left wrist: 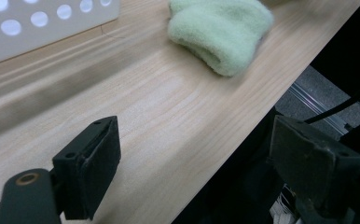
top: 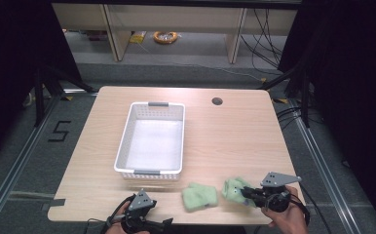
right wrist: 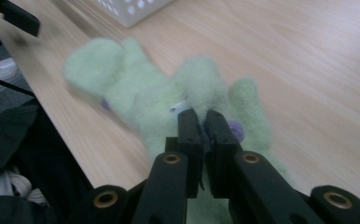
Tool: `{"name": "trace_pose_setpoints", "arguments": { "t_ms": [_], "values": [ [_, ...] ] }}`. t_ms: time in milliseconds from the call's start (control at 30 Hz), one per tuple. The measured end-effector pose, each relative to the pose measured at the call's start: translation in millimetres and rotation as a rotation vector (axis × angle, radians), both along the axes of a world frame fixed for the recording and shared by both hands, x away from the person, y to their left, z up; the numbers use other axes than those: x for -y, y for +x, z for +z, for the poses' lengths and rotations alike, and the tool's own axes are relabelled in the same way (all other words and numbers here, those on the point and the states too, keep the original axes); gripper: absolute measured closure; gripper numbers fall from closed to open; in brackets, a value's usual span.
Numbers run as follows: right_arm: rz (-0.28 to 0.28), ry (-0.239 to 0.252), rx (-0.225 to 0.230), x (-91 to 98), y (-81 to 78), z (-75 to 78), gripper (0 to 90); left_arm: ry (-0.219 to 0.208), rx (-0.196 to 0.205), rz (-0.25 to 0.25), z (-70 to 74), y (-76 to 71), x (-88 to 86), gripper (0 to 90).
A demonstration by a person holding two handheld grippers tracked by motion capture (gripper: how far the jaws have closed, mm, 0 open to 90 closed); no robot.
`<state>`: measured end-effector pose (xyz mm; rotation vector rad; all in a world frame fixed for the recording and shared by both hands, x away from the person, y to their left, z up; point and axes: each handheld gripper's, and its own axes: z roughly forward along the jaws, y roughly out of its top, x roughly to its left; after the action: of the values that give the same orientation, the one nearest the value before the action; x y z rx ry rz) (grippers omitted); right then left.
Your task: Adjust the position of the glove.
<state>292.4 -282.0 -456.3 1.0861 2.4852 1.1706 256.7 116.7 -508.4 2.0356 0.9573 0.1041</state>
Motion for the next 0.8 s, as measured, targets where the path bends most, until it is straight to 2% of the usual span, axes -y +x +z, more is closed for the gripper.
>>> {"name": "trace_pose_setpoints", "arguments": {
  "t_ms": [100,133,167,200,267,300,367,400,467,500,567,700,733,800],
  "values": [
    [0.008,0.015,0.008,-4.0,-1.4,5.1,86.6,-0.009,-0.003,0.008,-0.2,0.1,1.0,16.1],
    [0.052,0.014,0.045,-9.5,0.4,11.7,86.6,0.01,-0.005,-0.007,0.0,0.8,-0.7,16.1],
    [0.059,0.022,0.043,-13.2,0.3,13.4,86.6,0.019,-0.007,-0.017,0.3,1.1,-1.8,16.1],
    [0.082,0.026,0.045,-17.1,1.5,15.8,86.6,0.014,-0.004,0.001,0.1,0.7,-1.1,16.1],
    [0.099,0.027,0.056,-20.9,3.0,17.8,86.6,0.002,-0.009,0.0,0.2,0.7,-1.0,16.1],
    [0.142,0.031,0.051,-32.1,5.6,20.4,86.6,-0.006,-0.004,0.013,0.0,0.3,-0.2,16.1],
    [0.152,0.03,0.06,-35.6,7.3,20.9,86.6,-0.008,-0.004,0.012,0.0,0.4,-0.2,16.1],
    [0.187,0.023,0.049,-46.6,10.3,22.2,86.6,-0.009,-0.011,0.019,0.0,0.0,0.3,16.1],
    [0.203,0.022,0.063,-50.9,13.7,22.1,86.6,-0.009,-0.013,0.016,0.2,0.2,0.1,16.1],
    [0.235,0.026,0.046,-61.0,18.4,22.4,86.6,-0.011,0.001,0.015,-0.3,0.5,-0.1,16.1],
    [0.247,0.026,0.058,-64.2,20.9,21.5,86.6,-0.015,0.0,0.021,-0.5,0.3,0.1,16.1],
    [0.308,0.02,0.041,-80.6,30.6,16.6,86.6,-0.013,-0.005,0.015,0.3,0.3,-0.5,16.1],
    [0.313,0.022,0.033,-84.0,31.8,14.8,86.6,0.004,-0.001,0.007,0.7,0.8,-1.5,16.1],
    [0.33,0.016,0.01,-89.5,33.4,12.0,86.6,-0.009,-0.003,0.01,0.5,0.5,-0.6,16.1]
  ]
}}
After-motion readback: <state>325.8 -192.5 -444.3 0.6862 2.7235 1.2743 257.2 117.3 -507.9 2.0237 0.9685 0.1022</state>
